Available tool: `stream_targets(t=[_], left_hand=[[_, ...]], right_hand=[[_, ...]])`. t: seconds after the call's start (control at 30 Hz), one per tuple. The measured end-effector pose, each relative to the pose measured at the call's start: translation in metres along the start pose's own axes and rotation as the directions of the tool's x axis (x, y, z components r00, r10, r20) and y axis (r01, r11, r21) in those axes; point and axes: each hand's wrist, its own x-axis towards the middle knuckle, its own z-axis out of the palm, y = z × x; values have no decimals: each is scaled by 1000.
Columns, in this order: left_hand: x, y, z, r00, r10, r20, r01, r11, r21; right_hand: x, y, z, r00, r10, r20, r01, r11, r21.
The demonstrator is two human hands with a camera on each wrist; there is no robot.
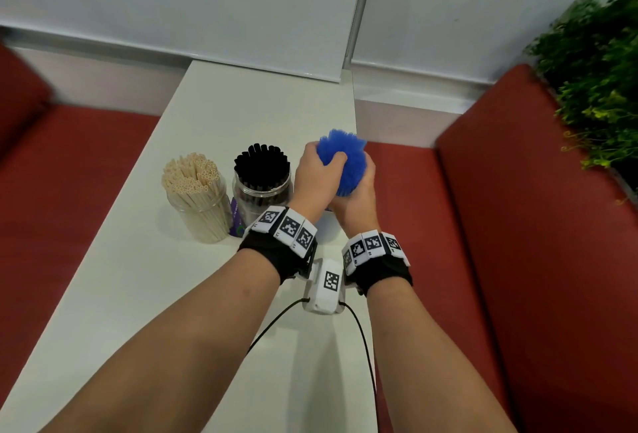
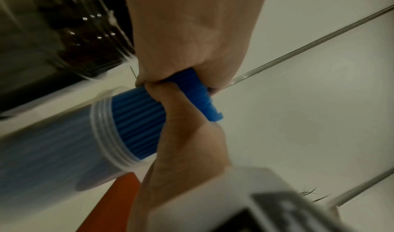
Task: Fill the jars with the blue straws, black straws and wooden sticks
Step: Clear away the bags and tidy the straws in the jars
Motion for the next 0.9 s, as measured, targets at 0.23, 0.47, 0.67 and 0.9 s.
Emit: stream_targets(t=[0.23,0.47,0.67,0.9], left_hand=[[2,23,-24,968,201,-150,-195,979,58],[-9,10,-19,967,207,-146,-206,978,28],[-46,-36,-12,972,234,-25,-235,958,-163],[-56,-73,-11,969,227,100,-221,973,-65]], right_hand=[[-15,-25,-20,970,-170,-174,149,980,-131],[7,-56,-6,968,-248,50,212,690,-692],[31,-53,-3,958,-25,284,275,342,-899],[34,-53,-6,972,62,227,198,303,-932]])
